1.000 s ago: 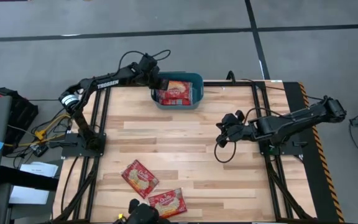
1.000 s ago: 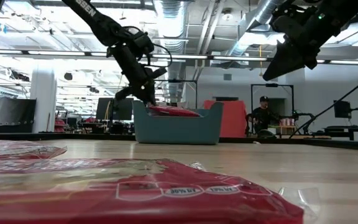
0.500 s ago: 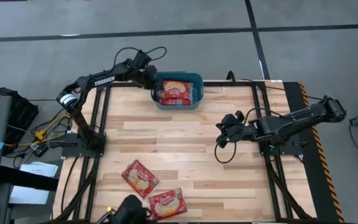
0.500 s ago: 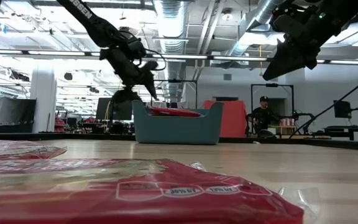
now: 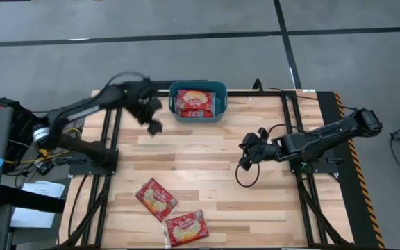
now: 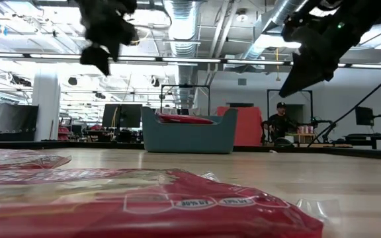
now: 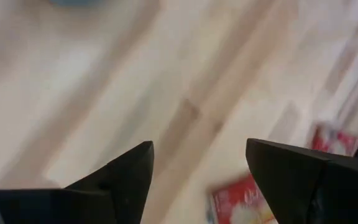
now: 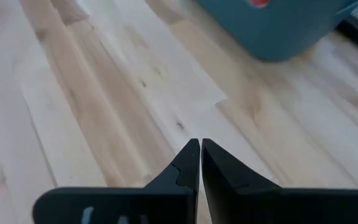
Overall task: Sort popcorn bags into baskets
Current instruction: Put the top red popcorn bag into the blue bin
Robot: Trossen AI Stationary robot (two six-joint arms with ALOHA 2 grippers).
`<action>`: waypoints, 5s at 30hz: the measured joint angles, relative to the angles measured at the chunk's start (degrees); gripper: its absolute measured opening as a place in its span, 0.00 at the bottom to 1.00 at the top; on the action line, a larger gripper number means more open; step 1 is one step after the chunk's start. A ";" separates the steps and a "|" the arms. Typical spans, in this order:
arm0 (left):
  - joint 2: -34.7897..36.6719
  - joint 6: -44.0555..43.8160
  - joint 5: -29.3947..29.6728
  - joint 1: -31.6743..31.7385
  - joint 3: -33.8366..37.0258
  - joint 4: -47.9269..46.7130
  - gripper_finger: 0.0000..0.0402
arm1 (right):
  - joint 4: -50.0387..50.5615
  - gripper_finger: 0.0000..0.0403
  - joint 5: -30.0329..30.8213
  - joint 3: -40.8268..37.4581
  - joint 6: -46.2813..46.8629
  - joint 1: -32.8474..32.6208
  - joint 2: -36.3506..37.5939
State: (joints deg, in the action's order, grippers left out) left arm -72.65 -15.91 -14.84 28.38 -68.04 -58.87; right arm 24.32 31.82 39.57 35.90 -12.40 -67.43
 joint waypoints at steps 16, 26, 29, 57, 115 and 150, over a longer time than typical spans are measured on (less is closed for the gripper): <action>18.67 -43.69 10.68 -42.49 37.71 20.54 0.61 | -8.38 0.11 -7.94 0.00 -0.57 0.00 -10.13; 17.11 -54.27 18.22 -53.52 43.44 29.38 0.61 | -14.11 0.11 -14.28 0.00 -0.37 -0.32 -14.30; 15.53 -55.98 18.57 -55.70 44.03 31.63 0.61 | -14.37 0.11 -14.23 -0.01 -0.36 -0.39 -14.48; -5.74 -59.69 16.58 -52.37 43.95 50.51 0.01 | -14.45 0.08 -13.84 0.00 -0.48 -0.57 -14.44; -10.69 -32.11 10.74 3.68 4.05 74.40 0.00 | -14.28 0.09 -12.16 -0.02 -5.97 3.98 -14.20; -2.02 -18.91 6.79 -9.66 22.29 44.50 0.45 | -22.12 0.59 -18.52 -0.02 2.07 18.72 -14.52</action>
State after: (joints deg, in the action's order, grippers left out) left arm -74.67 -34.82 -8.05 18.72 -45.75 -14.38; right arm 2.20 13.30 39.55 37.97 6.32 -81.95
